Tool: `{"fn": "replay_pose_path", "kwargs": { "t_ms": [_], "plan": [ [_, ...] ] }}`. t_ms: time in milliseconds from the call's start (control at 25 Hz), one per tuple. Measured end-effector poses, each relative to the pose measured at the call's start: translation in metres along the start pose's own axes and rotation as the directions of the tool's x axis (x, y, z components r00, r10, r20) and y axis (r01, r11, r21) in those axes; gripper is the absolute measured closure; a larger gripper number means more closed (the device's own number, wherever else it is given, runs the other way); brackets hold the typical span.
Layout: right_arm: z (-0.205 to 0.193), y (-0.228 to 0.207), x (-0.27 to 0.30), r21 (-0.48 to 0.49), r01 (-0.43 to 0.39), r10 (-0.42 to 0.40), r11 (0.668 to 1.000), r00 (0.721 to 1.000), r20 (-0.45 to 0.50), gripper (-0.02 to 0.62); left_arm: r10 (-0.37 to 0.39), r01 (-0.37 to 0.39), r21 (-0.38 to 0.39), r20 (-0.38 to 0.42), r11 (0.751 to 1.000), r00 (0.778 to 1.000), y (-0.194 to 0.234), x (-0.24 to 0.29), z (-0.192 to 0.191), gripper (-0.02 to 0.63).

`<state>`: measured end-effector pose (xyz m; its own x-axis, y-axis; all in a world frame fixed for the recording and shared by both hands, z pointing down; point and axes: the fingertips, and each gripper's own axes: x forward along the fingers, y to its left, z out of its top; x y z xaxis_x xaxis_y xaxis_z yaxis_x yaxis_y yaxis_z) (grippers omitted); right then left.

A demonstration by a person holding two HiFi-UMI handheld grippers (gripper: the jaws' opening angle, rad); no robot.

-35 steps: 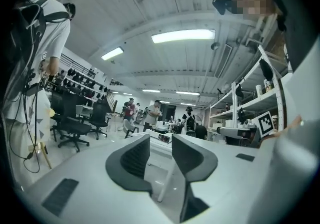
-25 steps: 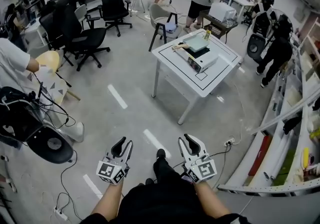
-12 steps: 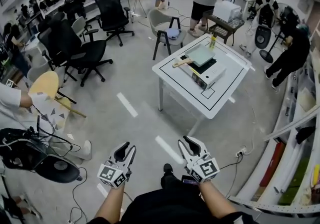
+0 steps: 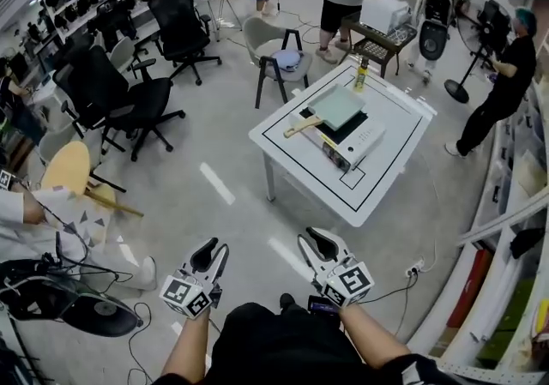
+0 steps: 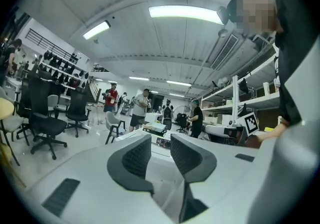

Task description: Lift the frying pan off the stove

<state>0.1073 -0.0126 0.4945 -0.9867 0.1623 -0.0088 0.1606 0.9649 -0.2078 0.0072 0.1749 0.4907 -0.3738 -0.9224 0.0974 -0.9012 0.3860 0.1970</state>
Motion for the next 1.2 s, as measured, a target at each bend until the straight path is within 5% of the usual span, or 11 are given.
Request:
{"fn": "replay_pose_path", "kwargs": {
  "t_ms": [360, 680, 920, 1200],
  "plan": [
    [-0.002, -0.034, 0.043, 0.026, 0.062, -0.062, 0.998, 0.998, -0.011, 0.489, -0.068, 0.068, -0.047, -0.004, 0.997, 0.998, 0.045, 0.052, 0.017, 0.472],
    [0.003, -0.07, 0.116, 0.063, 0.204, -0.204, 0.977, 0.979, -0.02, 0.488, -0.224, 0.219, -0.082, -0.054, 0.972, 0.973, 0.125, 0.128, 0.035, 0.472],
    [0.007, -0.088, 0.168, 0.115, 0.321, -0.322, 0.94, 0.947, -0.008, 0.488, -0.396, 0.386, -0.127, -0.065, 0.914, 0.916, 0.184, 0.185, 0.041, 0.472],
    [0.008, -0.103, 0.192, 0.169, 0.438, -0.447, 0.883, 0.895, 0.017, 0.486, -0.584, 0.566, -0.169, -0.083, 0.807, 0.808, 0.207, 0.241, 0.047, 0.482]
  ]
}}
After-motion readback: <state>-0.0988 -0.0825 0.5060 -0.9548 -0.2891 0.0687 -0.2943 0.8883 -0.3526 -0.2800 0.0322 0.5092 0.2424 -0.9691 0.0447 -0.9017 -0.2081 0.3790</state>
